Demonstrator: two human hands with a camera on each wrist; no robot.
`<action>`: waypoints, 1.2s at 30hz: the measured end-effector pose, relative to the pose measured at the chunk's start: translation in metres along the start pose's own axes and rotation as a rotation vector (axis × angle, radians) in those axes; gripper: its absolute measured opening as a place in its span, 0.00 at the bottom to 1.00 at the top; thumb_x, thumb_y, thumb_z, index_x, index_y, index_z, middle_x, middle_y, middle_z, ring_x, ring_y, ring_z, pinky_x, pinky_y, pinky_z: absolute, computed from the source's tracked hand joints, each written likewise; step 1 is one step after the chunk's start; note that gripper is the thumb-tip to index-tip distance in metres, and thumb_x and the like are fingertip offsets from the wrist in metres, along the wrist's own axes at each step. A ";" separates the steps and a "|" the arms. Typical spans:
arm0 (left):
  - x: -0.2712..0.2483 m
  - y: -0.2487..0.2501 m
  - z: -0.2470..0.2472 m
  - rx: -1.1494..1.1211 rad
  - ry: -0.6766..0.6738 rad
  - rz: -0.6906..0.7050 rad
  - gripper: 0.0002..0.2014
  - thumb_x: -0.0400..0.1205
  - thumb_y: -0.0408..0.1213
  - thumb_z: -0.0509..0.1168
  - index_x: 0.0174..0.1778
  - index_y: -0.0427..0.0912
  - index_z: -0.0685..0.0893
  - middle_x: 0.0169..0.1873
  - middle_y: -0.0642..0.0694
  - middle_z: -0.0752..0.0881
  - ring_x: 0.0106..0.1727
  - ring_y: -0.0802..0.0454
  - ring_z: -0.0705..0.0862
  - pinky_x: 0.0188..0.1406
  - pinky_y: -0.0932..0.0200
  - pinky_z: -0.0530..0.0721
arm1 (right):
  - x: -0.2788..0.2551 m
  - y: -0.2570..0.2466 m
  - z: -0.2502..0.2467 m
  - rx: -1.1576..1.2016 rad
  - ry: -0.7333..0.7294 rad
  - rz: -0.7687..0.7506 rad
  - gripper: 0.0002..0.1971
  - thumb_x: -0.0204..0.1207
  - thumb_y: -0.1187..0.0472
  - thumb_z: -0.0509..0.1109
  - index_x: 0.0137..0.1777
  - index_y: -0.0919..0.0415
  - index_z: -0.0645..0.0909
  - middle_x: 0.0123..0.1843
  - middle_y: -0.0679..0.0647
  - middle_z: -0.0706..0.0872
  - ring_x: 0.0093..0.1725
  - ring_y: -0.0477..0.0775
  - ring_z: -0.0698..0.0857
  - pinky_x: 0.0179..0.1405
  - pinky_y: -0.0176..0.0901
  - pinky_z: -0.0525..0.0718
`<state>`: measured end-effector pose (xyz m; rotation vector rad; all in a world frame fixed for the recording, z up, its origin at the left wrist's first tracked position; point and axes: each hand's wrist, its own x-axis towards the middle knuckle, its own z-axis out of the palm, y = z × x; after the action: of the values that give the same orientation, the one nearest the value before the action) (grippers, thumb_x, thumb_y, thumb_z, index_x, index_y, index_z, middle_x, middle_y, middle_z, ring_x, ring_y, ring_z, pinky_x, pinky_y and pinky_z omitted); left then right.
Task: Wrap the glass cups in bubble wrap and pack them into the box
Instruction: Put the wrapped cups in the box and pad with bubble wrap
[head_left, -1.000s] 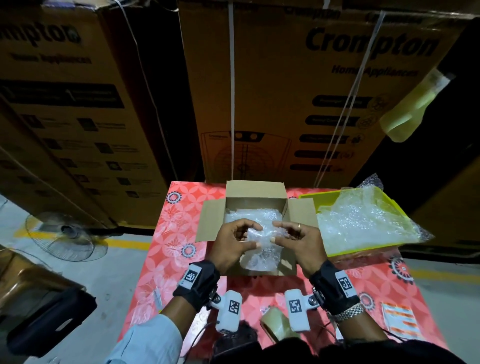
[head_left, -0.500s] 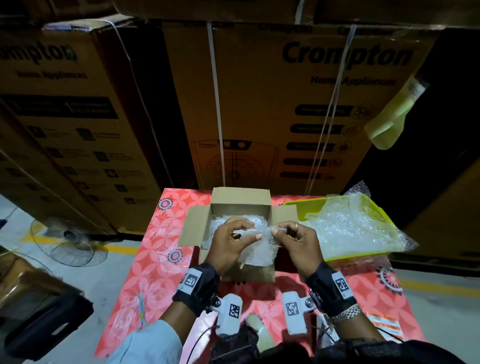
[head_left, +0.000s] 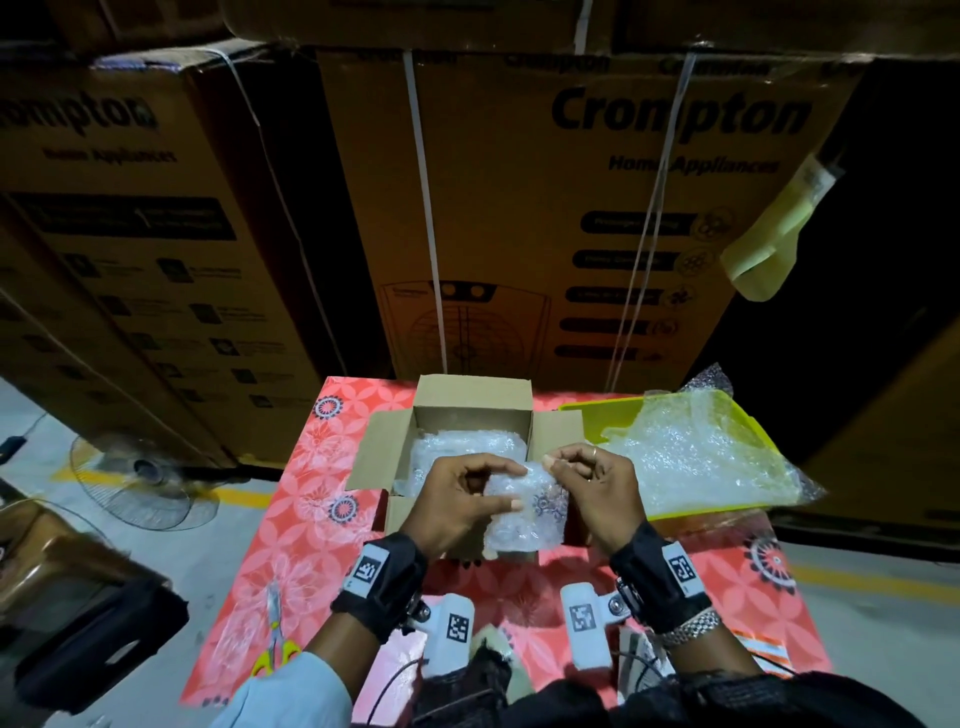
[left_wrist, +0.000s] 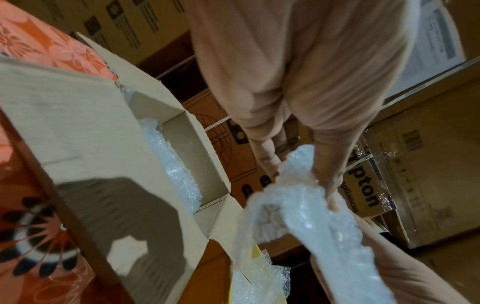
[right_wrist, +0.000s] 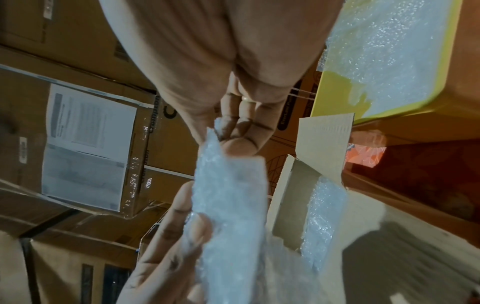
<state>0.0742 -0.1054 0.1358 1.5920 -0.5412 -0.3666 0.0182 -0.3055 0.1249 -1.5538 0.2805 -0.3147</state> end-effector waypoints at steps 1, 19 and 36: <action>0.001 0.000 0.000 0.015 0.011 0.009 0.17 0.71 0.25 0.83 0.55 0.36 0.93 0.54 0.49 0.94 0.60 0.52 0.90 0.64 0.57 0.85 | -0.001 -0.001 0.000 -0.002 0.009 0.008 0.05 0.76 0.64 0.81 0.45 0.65 0.89 0.38 0.59 0.92 0.40 0.51 0.88 0.48 0.49 0.86; 0.010 -0.013 -0.007 0.034 0.082 0.012 0.06 0.82 0.38 0.77 0.52 0.41 0.90 0.44 0.37 0.88 0.46 0.49 0.87 0.49 0.42 0.85 | -0.004 0.000 0.012 0.091 -0.041 0.006 0.11 0.77 0.73 0.77 0.36 0.71 0.78 0.45 0.59 0.89 0.45 0.57 0.88 0.45 0.42 0.87; 0.012 -0.023 -0.033 0.234 0.027 0.050 0.12 0.79 0.39 0.80 0.57 0.53 0.91 0.55 0.60 0.90 0.53 0.53 0.87 0.54 0.53 0.86 | -0.005 0.006 0.018 0.110 -0.031 0.158 0.09 0.69 0.70 0.83 0.48 0.63 0.94 0.48 0.63 0.94 0.50 0.63 0.93 0.58 0.55 0.90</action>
<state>0.1047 -0.0839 0.1171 1.8024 -0.6195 -0.2510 0.0199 -0.2868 0.1188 -1.4174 0.3538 -0.1790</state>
